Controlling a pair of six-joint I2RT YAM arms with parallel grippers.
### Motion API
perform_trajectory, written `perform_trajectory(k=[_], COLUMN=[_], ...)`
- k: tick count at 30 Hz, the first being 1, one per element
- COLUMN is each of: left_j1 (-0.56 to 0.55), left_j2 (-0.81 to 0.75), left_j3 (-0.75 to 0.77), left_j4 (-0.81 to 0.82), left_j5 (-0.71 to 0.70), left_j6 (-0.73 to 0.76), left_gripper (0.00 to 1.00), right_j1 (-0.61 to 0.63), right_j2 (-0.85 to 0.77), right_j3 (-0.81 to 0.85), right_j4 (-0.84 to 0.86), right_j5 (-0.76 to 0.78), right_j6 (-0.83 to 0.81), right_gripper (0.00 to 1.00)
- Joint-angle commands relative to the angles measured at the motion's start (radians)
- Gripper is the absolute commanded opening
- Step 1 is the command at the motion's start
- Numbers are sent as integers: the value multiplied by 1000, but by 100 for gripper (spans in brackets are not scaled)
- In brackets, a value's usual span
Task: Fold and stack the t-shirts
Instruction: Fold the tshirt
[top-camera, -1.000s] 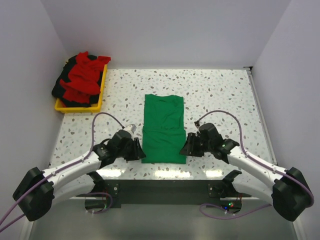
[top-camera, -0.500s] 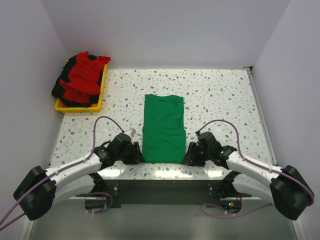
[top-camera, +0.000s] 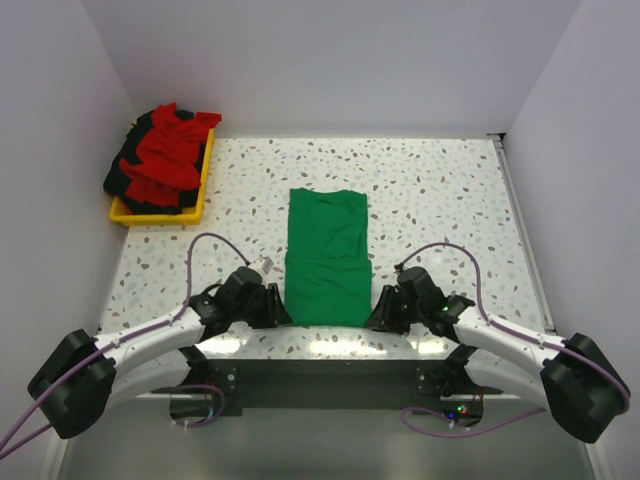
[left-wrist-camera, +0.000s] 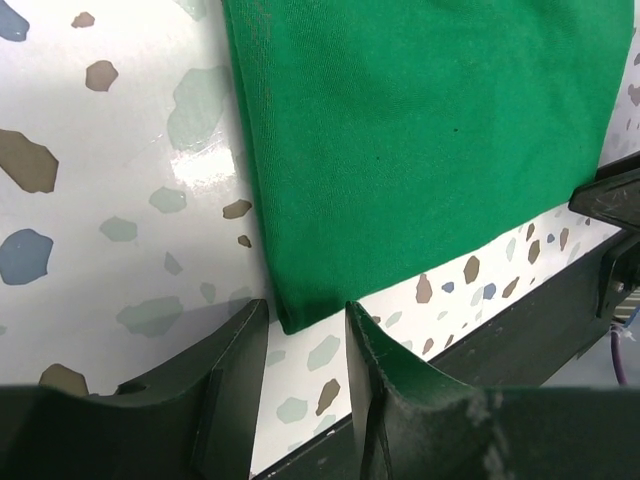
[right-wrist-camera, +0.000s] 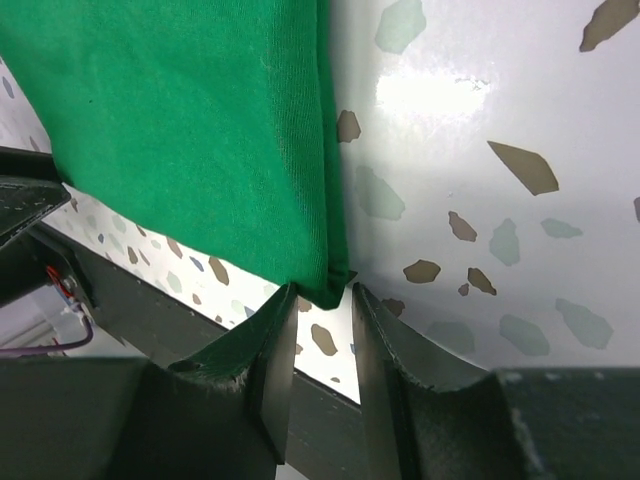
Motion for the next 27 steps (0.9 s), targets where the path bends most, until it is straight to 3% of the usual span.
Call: perform_trajectory(k=[1, 10, 12, 15, 20, 23, 27], left_j1=[-3, -4, -4, -3, -6, -7, -15], left_j2=[20, 27, 30, 32, 26, 12, -52], left_j3=[-33, -60, -60, -63, -78, -92, -124], left_j4=[8, 38, 39, 47, 53, 45, 12], left_j5=[-4, 10, 9, 18, 32, 38, 47], left_j6=[-19, -45, -52, -63, -81, -94, -106], left_gripper=[41, 31, 21, 17, 1, 0, 0], right_j1=[6, 6, 5, 5, 6, 6, 5], right_j2=[-8, -14, -25, -39, -82, -131, -246], right_j3=[-22, -52, -57, -63, -80, -94, -112], right_j4=[13, 59, 62, 65, 49, 31, -39], right_j5=[41, 48, 53, 61, 62, 53, 41], right_j6=[21, 44, 48, 51, 54, 53, 48], right_gripper=[33, 27, 26, 24, 11, 1, 0])
